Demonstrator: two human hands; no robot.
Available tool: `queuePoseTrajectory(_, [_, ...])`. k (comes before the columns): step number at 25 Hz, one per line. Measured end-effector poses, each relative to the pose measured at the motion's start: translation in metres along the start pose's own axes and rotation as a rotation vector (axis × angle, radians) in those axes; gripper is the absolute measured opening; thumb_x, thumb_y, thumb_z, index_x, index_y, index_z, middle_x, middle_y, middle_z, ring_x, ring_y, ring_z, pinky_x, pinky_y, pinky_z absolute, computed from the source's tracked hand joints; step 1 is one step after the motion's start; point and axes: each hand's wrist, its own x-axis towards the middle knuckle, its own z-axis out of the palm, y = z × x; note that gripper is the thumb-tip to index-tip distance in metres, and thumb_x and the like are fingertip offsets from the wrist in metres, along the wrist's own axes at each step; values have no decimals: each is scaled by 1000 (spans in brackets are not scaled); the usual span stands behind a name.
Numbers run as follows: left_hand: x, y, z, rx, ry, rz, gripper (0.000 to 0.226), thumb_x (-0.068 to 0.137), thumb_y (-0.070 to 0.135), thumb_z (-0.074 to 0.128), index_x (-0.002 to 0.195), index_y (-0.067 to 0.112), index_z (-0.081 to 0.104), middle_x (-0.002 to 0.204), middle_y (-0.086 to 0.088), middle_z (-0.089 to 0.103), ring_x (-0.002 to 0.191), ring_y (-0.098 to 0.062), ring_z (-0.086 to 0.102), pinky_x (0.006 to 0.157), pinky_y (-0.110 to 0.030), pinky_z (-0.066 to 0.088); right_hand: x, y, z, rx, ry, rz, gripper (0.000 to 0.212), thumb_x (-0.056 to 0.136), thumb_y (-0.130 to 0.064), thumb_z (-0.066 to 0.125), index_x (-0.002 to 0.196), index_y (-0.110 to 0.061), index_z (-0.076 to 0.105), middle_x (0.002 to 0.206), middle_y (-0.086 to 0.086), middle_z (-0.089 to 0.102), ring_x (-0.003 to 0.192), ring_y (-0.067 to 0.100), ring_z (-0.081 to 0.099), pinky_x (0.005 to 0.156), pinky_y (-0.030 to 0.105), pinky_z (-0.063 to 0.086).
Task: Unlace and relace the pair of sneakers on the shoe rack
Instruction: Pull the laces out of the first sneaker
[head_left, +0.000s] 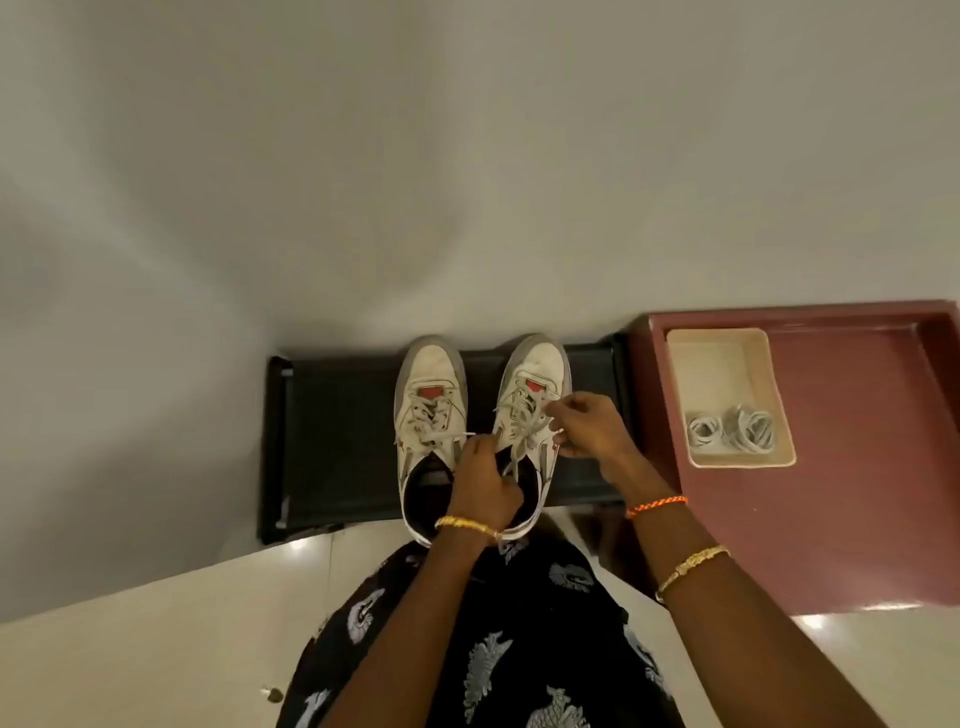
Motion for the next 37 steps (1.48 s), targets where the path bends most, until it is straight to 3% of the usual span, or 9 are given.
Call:
queuePoseTrajectory(5, [24,-36,31,-90,226,102,45,80,-14,53,122,0,57,122,-13,59,116,-23,53,102,-18,34,28,22,15,93,-89,49,16,82,-22,71,81,-9,62,70,2,62,59,8,57,51,21,50])
queuePoseTrajectory(9, [32,-36,39,-191,316,246,43,78,-15,55,116,3,64,112,-4,65,105,-7,56,95,-7,39,27,32,17,279,-115,25,10,90,-14,61,81,-9,61,69,3,61,60,10,60,56,22,51])
queuePoseTrajectory(14, [26,-37,43,-157,413,246,35,85,-8,52,114,4,66,107,-13,70,96,-18,63,83,-6,37,14,44,24,330,-105,-137,15,97,-14,51,83,-11,53,75,5,61,66,9,60,59,22,55])
queuePoseTrajectory(21, [33,-45,49,-90,478,233,35,89,-3,48,116,10,66,109,-12,69,101,-27,62,77,-6,31,17,64,33,513,18,-380,14,99,-10,45,86,-7,48,74,10,59,65,16,61,56,24,54])
queuePoseTrajectory(25, [39,-44,49,-106,475,189,35,90,-2,47,115,11,67,114,-10,67,107,-25,60,87,-13,36,14,52,0,915,209,-480,19,98,-1,43,81,-7,48,66,8,57,52,11,63,58,23,57])
queuePoseTrajectory(28, [39,-41,49,-95,470,175,34,90,-2,47,113,11,68,112,-10,68,105,-24,61,80,-7,33,15,54,-22,1062,357,-534,20,98,-3,43,80,-11,45,69,10,56,55,10,65,60,25,57])
queuePoseTrajectory(31, [40,-41,46,-103,447,160,34,90,-2,47,113,11,68,111,-10,68,104,-24,61,82,-10,36,18,55,-15,1096,329,-548,18,97,-3,47,81,-11,47,73,11,59,66,15,68,65,27,58])
queuePoseTrajectory(34, [36,-41,40,-142,391,204,36,86,-3,52,115,11,66,110,-5,68,104,-19,61,88,-13,42,16,58,1,891,170,-452,6,93,-4,52,93,-7,57,87,10,65,83,19,67,73,31,59])
queuePoseTrajectory(37, [25,-34,34,-262,377,343,38,81,2,57,117,14,62,102,11,61,96,-3,58,78,0,40,15,73,16,349,236,-399,9,91,-7,54,95,-12,59,89,4,65,79,15,65,62,27,55])
